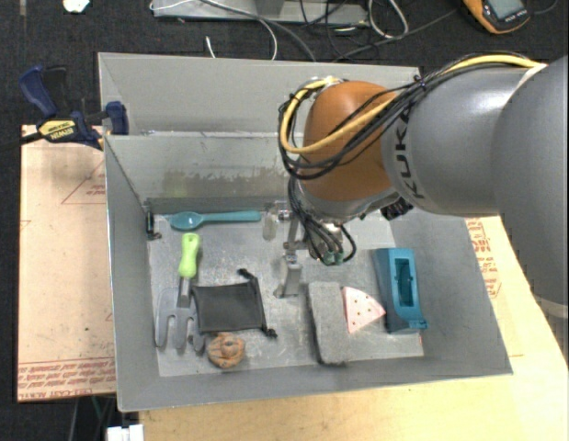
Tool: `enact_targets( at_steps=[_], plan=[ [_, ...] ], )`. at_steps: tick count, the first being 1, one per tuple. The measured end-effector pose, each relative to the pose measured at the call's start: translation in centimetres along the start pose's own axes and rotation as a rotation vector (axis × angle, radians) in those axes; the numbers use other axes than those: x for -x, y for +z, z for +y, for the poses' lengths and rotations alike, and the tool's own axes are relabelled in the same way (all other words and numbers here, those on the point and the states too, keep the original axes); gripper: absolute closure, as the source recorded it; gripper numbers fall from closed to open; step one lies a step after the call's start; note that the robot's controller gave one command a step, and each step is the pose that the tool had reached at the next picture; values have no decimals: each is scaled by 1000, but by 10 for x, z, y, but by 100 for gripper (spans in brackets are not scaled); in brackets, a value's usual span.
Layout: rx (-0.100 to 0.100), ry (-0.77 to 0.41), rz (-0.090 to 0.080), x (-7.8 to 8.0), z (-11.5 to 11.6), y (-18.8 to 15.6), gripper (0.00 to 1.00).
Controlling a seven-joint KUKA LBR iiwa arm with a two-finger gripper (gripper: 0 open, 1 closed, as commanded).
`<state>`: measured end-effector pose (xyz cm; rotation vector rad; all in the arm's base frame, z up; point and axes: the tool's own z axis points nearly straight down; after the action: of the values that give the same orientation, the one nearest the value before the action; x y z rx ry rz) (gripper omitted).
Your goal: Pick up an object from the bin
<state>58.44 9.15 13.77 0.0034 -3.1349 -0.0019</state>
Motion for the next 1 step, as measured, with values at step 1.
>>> enact_targets(
  at_steps=[1],
  plan=[
    [1,2,-7,2,0,-5,0]
  ],
)
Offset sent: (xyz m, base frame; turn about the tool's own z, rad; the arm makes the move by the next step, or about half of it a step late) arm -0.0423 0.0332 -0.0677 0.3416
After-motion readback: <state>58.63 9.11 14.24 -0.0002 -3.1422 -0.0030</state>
